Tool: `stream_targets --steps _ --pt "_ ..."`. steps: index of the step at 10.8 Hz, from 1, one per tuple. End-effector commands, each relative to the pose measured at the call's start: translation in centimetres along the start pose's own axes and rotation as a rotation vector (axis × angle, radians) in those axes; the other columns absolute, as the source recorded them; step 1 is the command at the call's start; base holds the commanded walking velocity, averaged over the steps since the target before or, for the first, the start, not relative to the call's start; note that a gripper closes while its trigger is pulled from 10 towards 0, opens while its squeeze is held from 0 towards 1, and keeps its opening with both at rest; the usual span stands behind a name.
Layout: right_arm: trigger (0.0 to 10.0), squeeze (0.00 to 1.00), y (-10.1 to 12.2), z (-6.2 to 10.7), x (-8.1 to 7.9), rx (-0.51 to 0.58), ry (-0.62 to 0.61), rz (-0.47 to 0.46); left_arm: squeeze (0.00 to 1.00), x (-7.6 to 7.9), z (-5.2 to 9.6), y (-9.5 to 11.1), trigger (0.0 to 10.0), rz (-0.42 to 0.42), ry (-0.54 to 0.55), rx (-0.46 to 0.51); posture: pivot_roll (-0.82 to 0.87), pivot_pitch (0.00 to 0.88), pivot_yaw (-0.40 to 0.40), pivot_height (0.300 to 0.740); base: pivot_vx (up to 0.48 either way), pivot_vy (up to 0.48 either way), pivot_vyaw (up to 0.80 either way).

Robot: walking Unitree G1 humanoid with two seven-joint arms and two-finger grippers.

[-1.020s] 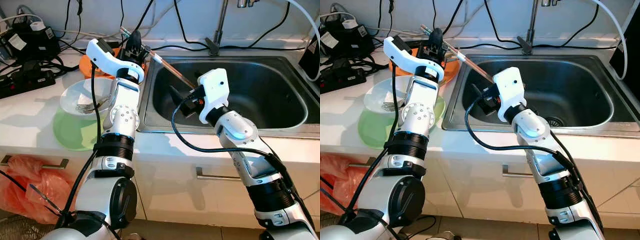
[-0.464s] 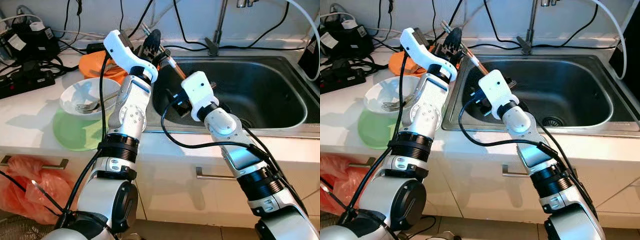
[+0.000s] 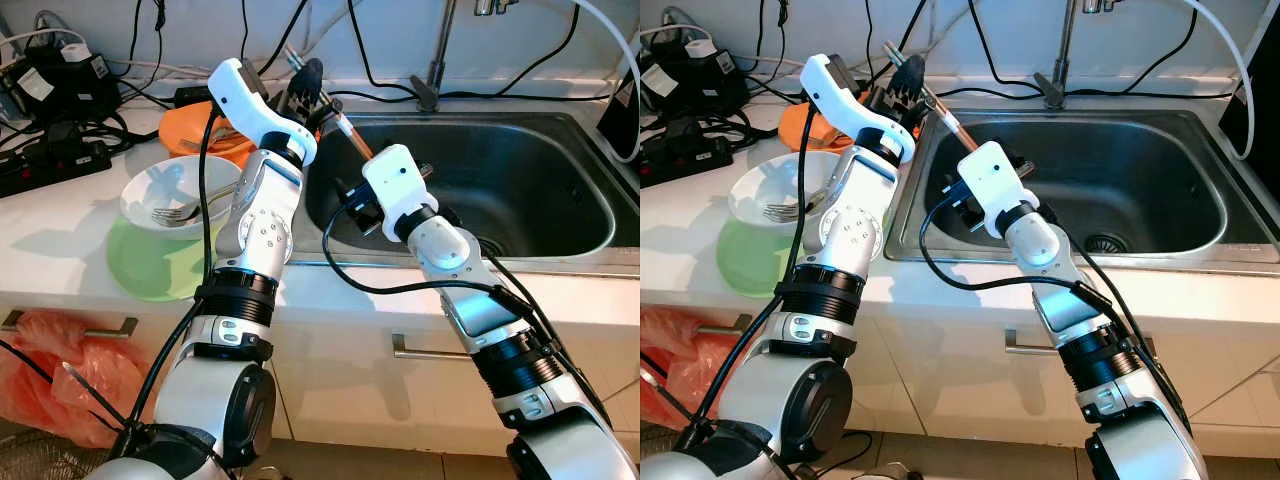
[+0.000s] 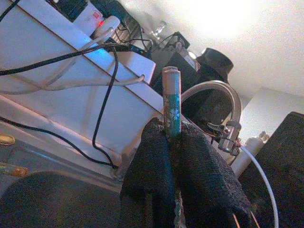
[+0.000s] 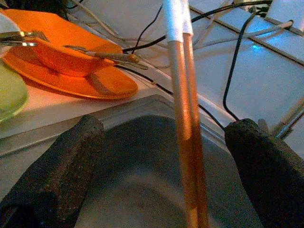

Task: Kitchen organization

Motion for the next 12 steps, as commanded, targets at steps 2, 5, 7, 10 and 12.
stream_targets --steps 2,5,7,10,12 --pt "10.0 0.0 0.5 -0.3 0.5 0.017 -0.022 0.011 0.0 1.6 0.7 -2.1 10.0 0.054 -0.012 -0.043 0.1 0.0 0.079 0.74 0.0 0.0 0.0" --pt "10.0 0.0 0.3 -0.3 0.5 0.013 -0.025 0.004 0.0 1.7 0.8 -2.5 10.0 0.04 -0.017 -0.068 0.1 0.0 0.078 0.74 0.0 0.0 0.0" --pt "9.7 0.0 0.1 -0.3 0.5 0.013 -0.022 -0.003 0.0 1.8 0.9 -2.5 10.0 0.04 -0.024 -0.068 0.1 0.0 0.077 0.74 0.0 0.0 0.0" --pt "10.0 0.0 -0.6 -0.2 0.3 -0.004 -0.022 -0.016 0.0 2.2 1.1 -2.8 10.0 0.039 -0.047 -0.081 0.1 0.0 0.075 0.74 0.0 0.0 0.0" --pt "0.0 0.0 -1.0 -0.2 0.4 -0.016 -0.024 -0.019 0.0 2.3 1.6 -3.4 10.0 0.031 -0.059 -0.108 0.1 0.0 0.072 0.74 0.0 0.0 0.0"
Point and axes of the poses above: a point about 5 cm out from each wrist's last joint towards the gripper, its own z axis pointing back from the gripper into the wrist, its own y axis along the axis of the wrist's last joint, x = y × z, the point moved 3 cm from there along -z, pointing out of the wrist towards the gripper, and after that the axes turned 15 degrees about -z, right-handed, at the moved point
